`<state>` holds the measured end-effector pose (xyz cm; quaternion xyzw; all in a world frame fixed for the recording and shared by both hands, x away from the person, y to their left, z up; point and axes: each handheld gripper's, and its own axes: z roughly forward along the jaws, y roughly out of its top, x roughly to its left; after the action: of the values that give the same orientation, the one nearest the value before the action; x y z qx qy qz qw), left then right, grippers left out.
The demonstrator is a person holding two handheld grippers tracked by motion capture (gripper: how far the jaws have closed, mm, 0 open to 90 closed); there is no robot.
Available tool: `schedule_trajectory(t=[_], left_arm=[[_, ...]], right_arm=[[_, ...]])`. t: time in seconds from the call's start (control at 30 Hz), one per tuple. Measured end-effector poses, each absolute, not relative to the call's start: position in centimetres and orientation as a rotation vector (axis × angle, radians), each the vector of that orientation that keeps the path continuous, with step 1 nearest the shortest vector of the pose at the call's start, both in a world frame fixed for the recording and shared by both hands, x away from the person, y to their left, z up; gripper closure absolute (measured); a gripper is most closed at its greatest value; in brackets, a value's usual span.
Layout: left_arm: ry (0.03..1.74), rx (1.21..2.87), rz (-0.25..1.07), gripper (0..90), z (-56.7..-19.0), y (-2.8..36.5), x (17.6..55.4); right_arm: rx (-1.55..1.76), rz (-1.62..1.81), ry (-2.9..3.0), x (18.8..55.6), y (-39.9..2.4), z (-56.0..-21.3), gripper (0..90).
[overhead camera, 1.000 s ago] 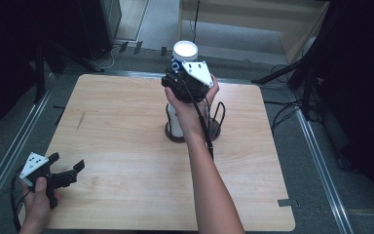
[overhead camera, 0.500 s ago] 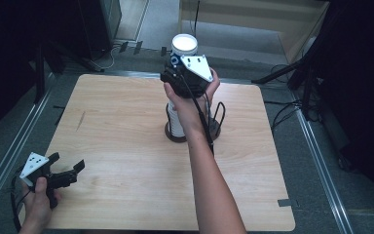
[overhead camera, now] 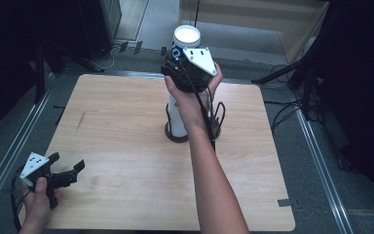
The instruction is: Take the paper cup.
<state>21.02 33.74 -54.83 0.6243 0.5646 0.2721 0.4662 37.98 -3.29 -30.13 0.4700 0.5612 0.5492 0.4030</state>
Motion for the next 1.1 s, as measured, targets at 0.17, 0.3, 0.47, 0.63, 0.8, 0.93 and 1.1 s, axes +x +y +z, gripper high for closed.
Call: schedule_trajectory(t=[0.17,0.3,0.47,0.63,0.8,0.93,1.1], left_arm=[[1.385,1.533,0.668,0.0,-54.8,33.7,21.0],[1.387,1.531,0.668,0.0,-54.8,33.8,21.0],[1.388,1.532,0.668,0.0,-54.8,33.8,21.0],[1.389,1.533,0.670,0.0,-54.8,33.7,21.0],[1.388,1.536,0.672,0.0,-54.8,33.7,21.0],[1.387,1.539,0.675,0.0,-54.9,33.7,21.0],[1.388,1.539,0.680,0.0,-54.9,33.6,21.0]], right_arm=[[1.187,1.405,1.396,37.8,-3.8,-29.3,19.8],[1.194,1.416,1.377,37.3,-4.3,-28.8,19.7],[1.207,1.400,1.371,36.9,-5.1,-28.5,19.8],[1.203,1.387,1.362,36.4,-6.4,-28.6,19.7],[1.218,1.374,1.358,35.9,-7.9,-28.7,19.7],[1.220,1.355,1.354,35.5,-9.0,-29.0,19.7],[1.223,1.340,1.356,34.8,-10.2,-29.8,19.8]])
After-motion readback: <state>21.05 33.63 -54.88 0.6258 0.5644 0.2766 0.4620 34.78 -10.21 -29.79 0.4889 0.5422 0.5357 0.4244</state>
